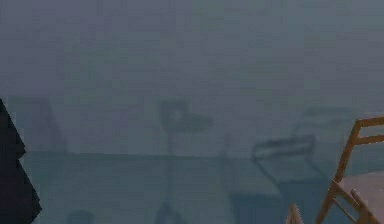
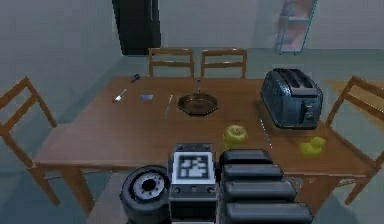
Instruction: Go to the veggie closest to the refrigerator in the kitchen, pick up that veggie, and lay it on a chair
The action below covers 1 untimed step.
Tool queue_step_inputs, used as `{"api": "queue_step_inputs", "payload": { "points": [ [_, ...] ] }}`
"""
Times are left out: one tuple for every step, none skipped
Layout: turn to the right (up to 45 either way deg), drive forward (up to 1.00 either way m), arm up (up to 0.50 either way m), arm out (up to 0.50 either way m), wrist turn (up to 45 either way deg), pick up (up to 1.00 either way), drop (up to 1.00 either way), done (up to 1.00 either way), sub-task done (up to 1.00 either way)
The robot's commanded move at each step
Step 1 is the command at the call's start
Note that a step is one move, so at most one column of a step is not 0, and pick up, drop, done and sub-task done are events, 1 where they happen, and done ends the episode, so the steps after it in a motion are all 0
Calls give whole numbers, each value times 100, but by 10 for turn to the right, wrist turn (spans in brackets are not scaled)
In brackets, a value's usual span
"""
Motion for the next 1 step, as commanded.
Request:
{"api": "queue_step_inputs", "payload": {
  "points": [
    [30,0,0,0,0,0,0,0,0]
  ]
}}
